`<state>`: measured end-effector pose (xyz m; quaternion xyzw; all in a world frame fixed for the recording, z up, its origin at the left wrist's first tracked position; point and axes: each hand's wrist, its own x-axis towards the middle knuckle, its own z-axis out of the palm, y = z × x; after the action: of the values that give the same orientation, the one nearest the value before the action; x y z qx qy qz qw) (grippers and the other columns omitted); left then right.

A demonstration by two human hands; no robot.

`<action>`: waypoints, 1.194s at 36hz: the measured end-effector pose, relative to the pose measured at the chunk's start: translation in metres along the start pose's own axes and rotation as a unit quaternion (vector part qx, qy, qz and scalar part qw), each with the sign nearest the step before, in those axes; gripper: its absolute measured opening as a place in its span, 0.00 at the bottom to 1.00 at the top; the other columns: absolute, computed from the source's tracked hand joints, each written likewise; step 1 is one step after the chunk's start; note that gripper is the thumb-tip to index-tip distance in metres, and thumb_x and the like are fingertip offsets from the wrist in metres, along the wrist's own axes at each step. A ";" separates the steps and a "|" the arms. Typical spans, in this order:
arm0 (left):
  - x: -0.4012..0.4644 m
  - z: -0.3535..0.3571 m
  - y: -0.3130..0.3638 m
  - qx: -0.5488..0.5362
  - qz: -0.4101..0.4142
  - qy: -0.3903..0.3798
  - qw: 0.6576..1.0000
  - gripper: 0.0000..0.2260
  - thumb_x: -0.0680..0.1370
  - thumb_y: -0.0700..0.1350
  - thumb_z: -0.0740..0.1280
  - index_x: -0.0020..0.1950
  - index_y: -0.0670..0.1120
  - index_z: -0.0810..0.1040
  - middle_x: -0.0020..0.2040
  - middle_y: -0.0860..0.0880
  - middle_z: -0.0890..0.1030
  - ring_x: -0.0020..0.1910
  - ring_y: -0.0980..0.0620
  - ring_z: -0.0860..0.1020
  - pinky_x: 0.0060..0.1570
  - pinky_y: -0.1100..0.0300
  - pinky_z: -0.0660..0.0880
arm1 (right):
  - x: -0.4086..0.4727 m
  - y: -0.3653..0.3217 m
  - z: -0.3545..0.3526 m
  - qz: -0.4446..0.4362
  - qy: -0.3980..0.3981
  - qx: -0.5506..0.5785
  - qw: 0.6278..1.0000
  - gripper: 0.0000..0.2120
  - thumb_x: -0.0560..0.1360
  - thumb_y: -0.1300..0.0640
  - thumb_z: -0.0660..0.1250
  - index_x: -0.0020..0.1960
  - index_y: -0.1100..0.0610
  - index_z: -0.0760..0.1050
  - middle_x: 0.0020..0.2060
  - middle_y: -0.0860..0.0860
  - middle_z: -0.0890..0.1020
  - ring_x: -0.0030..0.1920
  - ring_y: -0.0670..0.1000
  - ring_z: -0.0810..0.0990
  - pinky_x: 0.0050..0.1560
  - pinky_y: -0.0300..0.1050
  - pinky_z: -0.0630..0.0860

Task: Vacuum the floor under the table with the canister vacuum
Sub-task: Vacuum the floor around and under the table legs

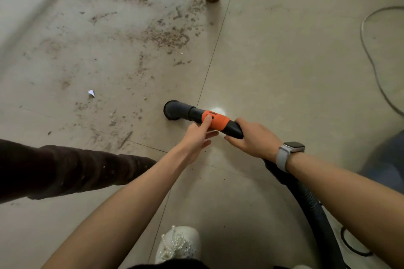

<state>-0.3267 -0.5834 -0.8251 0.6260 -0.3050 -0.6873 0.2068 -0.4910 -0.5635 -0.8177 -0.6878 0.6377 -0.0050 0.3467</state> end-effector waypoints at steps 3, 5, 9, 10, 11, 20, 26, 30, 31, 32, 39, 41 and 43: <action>-0.003 0.003 -0.004 0.003 0.006 0.023 1.000 0.14 0.83 0.54 0.55 0.65 0.49 0.69 0.56 0.50 0.79 0.54 0.53 0.78 0.57 0.54 0.68 | -0.005 -0.002 0.005 -0.008 0.006 -0.004 1.000 0.17 0.77 0.43 0.62 0.56 0.56 0.68 0.43 0.54 0.79 0.37 0.54 0.74 0.36 0.45 0.67; -0.006 0.007 -0.009 -0.011 0.008 0.052 0.999 0.13 0.83 0.53 0.55 0.64 0.49 0.68 0.54 0.50 0.79 0.50 0.55 0.79 0.57 0.54 0.69 | -0.010 -0.004 0.010 -0.014 0.003 -0.006 1.000 0.17 0.78 0.44 0.61 0.57 0.56 0.67 0.43 0.53 0.79 0.39 0.54 0.76 0.36 0.44 0.67; -0.010 0.019 -0.022 -0.057 0.018 0.078 0.995 0.13 0.83 0.51 0.55 0.64 0.47 0.69 0.52 0.50 0.79 0.49 0.56 0.77 0.56 0.55 0.69 | -0.018 0.002 0.019 -0.023 0.010 -0.006 1.000 0.17 0.78 0.45 0.61 0.58 0.56 0.67 0.45 0.54 0.81 0.42 0.57 0.79 0.36 0.44 0.67; -0.009 0.022 -0.024 -0.066 0.020 0.079 0.995 0.12 0.83 0.51 0.54 0.63 0.48 0.69 0.51 0.51 0.78 0.49 0.57 0.77 0.57 0.55 0.69 | -0.018 0.004 0.020 -0.024 0.010 -0.003 1.000 0.16 0.77 0.45 0.61 0.57 0.56 0.67 0.44 0.54 0.81 0.42 0.57 0.79 0.36 0.44 0.66; -0.007 0.025 -0.025 -0.073 0.020 0.081 0.994 0.11 0.83 0.51 0.54 0.62 0.48 0.68 0.50 0.52 0.78 0.49 0.57 0.77 0.58 0.54 0.70 | -0.018 0.006 0.021 -0.022 0.011 0.002 1.000 0.16 0.77 0.45 0.62 0.56 0.56 0.67 0.44 0.54 0.80 0.42 0.57 0.79 0.36 0.45 0.66; -0.006 0.011 -0.017 -0.007 0.001 0.028 1.000 0.15 0.82 0.55 0.55 0.66 0.49 0.68 0.58 0.49 0.77 0.54 0.51 0.77 0.56 0.54 0.69 | 0.002 -0.002 0.013 -0.016 -0.048 0.047 0.998 0.13 0.76 0.48 0.65 0.49 0.54 0.63 0.41 0.52 0.76 0.38 0.53 0.74 0.37 0.44 0.68; -0.012 -0.024 -0.040 0.161 0.030 0.114 0.980 0.19 0.81 0.52 0.59 0.71 0.47 0.65 0.62 0.48 0.73 0.56 0.53 0.73 0.51 0.60 0.69 | 0.014 -0.008 0.013 0.002 0.013 0.011 1.000 0.27 0.74 0.52 0.64 0.69 0.54 0.60 0.49 0.57 0.80 0.47 0.61 0.79 0.40 0.46 0.68; -0.032 -0.041 -0.099 0.312 0.068 0.202 0.926 0.16 0.81 0.48 0.61 0.68 0.46 0.71 0.62 0.47 0.74 0.58 0.51 0.74 0.60 0.51 0.74 | 0.015 -0.016 0.013 -0.028 0.022 -0.030 0.999 0.26 0.75 0.44 0.65 0.68 0.50 0.62 0.48 0.54 0.80 0.46 0.59 0.79 0.43 0.47 0.74; -0.039 -0.046 -0.115 0.345 0.076 0.205 0.913 0.16 0.80 0.47 0.61 0.68 0.46 0.71 0.62 0.47 0.73 0.59 0.50 0.74 0.61 0.49 0.73 | 0.011 -0.018 0.013 -0.038 0.021 -0.041 0.998 0.25 0.75 0.43 0.64 0.68 0.50 0.62 0.47 0.54 0.80 0.45 0.58 0.79 0.43 0.48 0.75; -0.046 -0.051 -0.127 0.373 0.082 0.206 0.901 0.16 0.80 0.47 0.61 0.67 0.46 0.72 0.62 0.47 0.73 0.61 0.49 0.74 0.62 0.48 0.73 | 0.004 -0.020 0.013 -0.046 0.020 -0.053 0.997 0.24 0.76 0.43 0.64 0.67 0.51 0.62 0.46 0.54 0.80 0.43 0.57 0.78 0.42 0.48 0.75; -0.068 -0.076 -0.155 0.499 0.086 0.222 0.833 0.19 0.79 0.45 0.62 0.70 0.46 0.69 0.67 0.46 0.70 0.65 0.47 0.69 0.63 0.50 0.68 | -0.063 0.008 0.017 -0.060 -0.048 -0.063 0.995 0.21 0.76 0.48 0.64 0.66 0.48 0.64 0.45 0.54 0.81 0.43 0.58 0.79 0.39 0.46 0.72; -0.065 -0.078 -0.155 0.521 0.088 0.211 0.822 0.21 0.79 0.45 0.62 0.72 0.45 0.67 0.68 0.46 0.68 0.67 0.46 0.67 0.63 0.49 0.67 | -0.077 0.022 0.022 -0.048 -0.066 -0.056 0.995 0.22 0.76 0.47 0.64 0.67 0.48 0.64 0.48 0.54 0.82 0.46 0.58 0.80 0.42 0.47 0.73; -0.061 -0.075 -0.153 0.538 0.086 0.201 0.814 0.23 0.79 0.45 0.62 0.73 0.44 0.65 0.70 0.45 0.66 0.67 0.45 0.66 0.63 0.47 0.67 | -0.079 0.035 0.020 -0.024 -0.054 -0.042 0.997 0.21 0.75 0.46 0.65 0.66 0.48 0.65 0.49 0.55 0.82 0.48 0.59 0.80 0.43 0.48 0.74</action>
<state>-0.2295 -0.4430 -0.8865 0.7328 -0.6302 -0.2520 -0.0481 -0.5268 -0.4827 -0.8154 -0.7165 0.6007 0.0509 0.3510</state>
